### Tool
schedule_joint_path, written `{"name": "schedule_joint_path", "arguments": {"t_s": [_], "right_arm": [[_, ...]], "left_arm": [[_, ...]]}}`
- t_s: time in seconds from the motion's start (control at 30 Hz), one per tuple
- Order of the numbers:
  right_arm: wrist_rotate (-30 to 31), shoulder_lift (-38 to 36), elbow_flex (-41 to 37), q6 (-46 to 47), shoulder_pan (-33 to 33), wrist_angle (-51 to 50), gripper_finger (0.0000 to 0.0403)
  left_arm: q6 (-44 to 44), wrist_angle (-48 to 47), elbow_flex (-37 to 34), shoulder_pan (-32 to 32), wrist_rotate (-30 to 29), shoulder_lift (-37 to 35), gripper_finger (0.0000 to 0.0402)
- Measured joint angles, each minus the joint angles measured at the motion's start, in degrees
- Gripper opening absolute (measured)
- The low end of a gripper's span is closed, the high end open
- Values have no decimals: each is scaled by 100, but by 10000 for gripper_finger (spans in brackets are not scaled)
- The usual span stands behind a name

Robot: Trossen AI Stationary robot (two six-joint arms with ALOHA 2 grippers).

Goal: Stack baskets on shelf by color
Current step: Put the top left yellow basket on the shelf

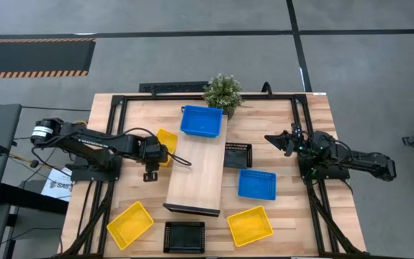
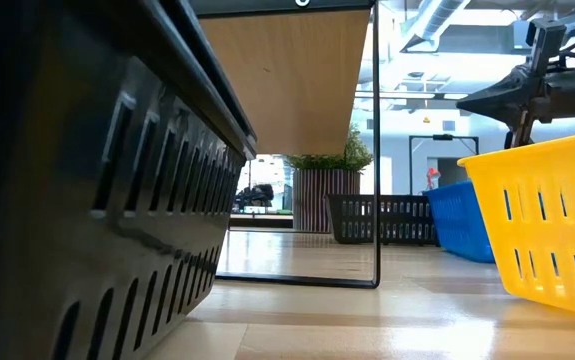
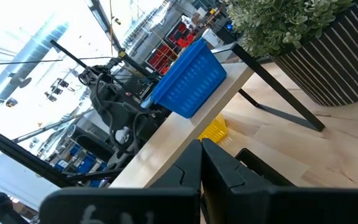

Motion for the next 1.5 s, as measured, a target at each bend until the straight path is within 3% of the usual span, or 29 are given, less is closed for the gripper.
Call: {"name": "schedule_joint_path", "arguments": {"t_s": [0.27,0.53,0.8,1.03,1.2,1.5], "right_arm": [[0,2,0,2,0,1,26],[0,2,-2,11,0,2,26],[0,0,0,9,0,2,26],[1,2,-1,6,0,2,26],[1,2,-2,-14,0,2,26],[2,2,0,-142,0,0,26]], "left_arm": [[-588,67,-119,0,-37,116,9],[-2322,-309,191,2,-15,133,2],[-4249,-1741,1803,1,-83,31,0],[-5257,-3132,3564,-2,-491,25,0],[-6045,-2979,4407,-13,-607,95,0],[-6227,-1932,4981,-50,-398,475,0]]}}
